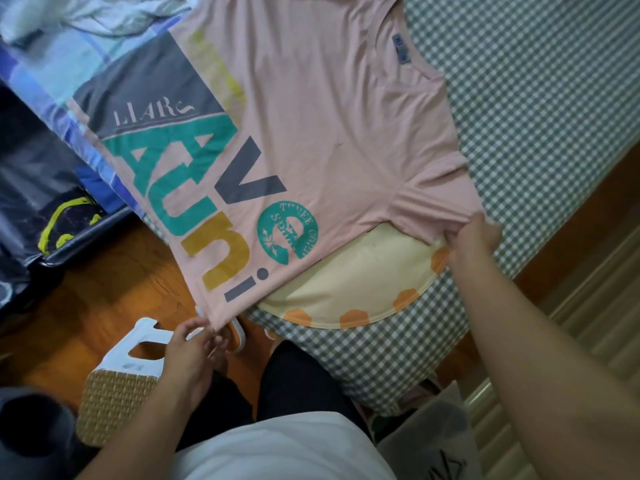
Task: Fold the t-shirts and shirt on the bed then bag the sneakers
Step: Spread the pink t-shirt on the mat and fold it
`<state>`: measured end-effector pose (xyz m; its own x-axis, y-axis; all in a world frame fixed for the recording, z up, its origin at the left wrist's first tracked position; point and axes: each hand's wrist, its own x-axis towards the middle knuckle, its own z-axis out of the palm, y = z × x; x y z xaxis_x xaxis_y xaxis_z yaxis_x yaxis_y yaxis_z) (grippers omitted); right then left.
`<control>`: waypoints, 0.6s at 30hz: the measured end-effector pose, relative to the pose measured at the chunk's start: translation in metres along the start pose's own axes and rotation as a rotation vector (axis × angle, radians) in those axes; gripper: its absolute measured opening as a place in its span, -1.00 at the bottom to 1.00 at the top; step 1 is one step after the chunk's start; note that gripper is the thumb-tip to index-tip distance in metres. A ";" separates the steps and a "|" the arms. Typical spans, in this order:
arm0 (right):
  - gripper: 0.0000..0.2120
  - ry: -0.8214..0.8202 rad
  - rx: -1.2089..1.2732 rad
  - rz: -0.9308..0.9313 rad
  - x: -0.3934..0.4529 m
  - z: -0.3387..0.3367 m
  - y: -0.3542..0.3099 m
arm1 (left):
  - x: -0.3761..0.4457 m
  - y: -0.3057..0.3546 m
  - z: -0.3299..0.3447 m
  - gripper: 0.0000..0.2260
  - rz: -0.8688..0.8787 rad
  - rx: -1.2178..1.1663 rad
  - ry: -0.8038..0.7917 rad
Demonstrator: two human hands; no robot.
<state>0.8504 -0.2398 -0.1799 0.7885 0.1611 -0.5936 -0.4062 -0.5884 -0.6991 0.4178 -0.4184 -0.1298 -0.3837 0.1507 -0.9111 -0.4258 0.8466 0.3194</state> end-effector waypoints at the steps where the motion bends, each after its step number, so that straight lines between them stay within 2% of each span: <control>1: -0.80 0.034 -0.001 0.000 -0.004 -0.005 0.004 | -0.001 -0.001 0.002 -0.80 -0.024 -0.007 -0.013; 3: -0.80 0.040 0.064 0.059 -0.008 -0.012 0.008 | -0.005 -0.001 0.008 -0.79 -0.070 -0.026 -0.043; 6: -0.86 -0.108 0.105 0.180 -0.004 -0.013 0.008 | -0.004 0.001 0.013 -0.74 -0.101 -0.033 -0.040; 10: -0.64 -0.275 0.044 0.299 0.002 -0.013 0.012 | -0.002 0.001 0.010 -0.73 -0.145 -0.061 -0.011; 13: -0.66 -0.256 -0.023 0.313 -0.008 -0.011 0.016 | -0.004 0.002 0.006 -0.78 -0.138 -0.018 0.012; 15: -0.68 -0.209 -0.036 0.306 -0.009 -0.012 0.021 | -0.004 0.001 0.003 -0.81 -0.127 0.096 0.062; 18: -0.70 -0.116 -0.198 0.287 -0.008 -0.020 0.025 | -0.002 0.002 0.002 -0.86 -0.131 0.317 0.123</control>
<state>0.8431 -0.2715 -0.1854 0.5933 0.0496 -0.8035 -0.4965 -0.7631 -0.4137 0.4193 -0.4163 -0.1276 -0.4469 -0.0155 -0.8945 -0.2096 0.9738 0.0879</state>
